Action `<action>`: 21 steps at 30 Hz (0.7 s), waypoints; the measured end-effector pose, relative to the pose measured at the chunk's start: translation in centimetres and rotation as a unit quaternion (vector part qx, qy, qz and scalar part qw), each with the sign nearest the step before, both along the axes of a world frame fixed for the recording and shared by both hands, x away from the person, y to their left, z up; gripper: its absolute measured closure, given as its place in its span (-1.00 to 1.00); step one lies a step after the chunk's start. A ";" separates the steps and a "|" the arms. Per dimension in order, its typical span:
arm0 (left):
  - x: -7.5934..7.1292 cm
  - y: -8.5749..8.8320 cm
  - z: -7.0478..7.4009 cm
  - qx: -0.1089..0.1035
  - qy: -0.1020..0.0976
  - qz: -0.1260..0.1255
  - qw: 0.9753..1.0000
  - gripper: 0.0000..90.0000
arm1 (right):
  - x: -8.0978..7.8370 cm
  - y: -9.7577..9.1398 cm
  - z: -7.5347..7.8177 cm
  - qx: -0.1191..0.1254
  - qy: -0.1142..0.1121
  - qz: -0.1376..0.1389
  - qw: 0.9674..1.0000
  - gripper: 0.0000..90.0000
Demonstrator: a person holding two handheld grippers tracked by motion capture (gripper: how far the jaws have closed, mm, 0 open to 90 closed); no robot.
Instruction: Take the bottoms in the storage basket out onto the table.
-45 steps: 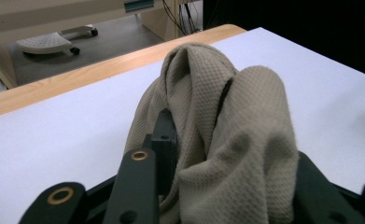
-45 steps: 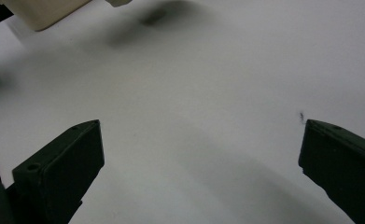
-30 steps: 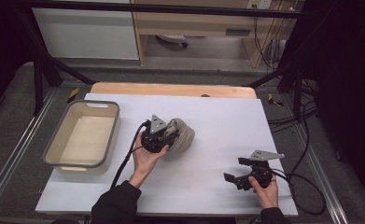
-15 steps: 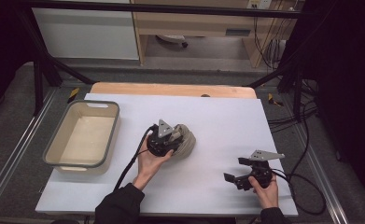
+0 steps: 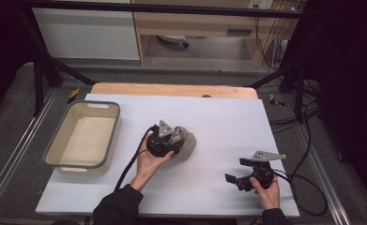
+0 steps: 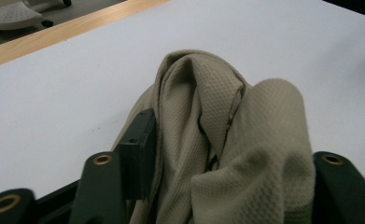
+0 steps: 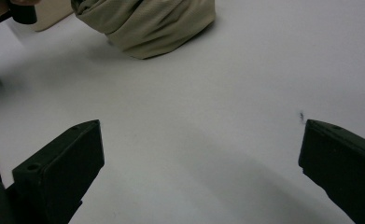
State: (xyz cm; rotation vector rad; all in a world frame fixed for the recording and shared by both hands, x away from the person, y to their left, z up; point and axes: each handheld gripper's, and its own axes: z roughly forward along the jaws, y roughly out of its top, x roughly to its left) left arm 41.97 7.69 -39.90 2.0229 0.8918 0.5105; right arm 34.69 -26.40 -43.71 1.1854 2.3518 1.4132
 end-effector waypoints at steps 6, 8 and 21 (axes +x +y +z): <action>0.0 0.4 0.4 -0.010 0.004 0.000 1.000 -0.29 | 0.0 0.0 0.0 0.000 -0.001 0.000 1.000 -0.99; -0.1 0.6 0.7 -0.009 0.005 0.001 1.000 -0.39 | 0.0 0.0 0.0 0.000 -0.001 0.001 1.000 -0.99; -0.7 2.5 2.4 -0.013 0.023 0.002 1.000 -0.88 | 0.0 0.0 0.0 0.001 0.001 0.000 1.000 -0.99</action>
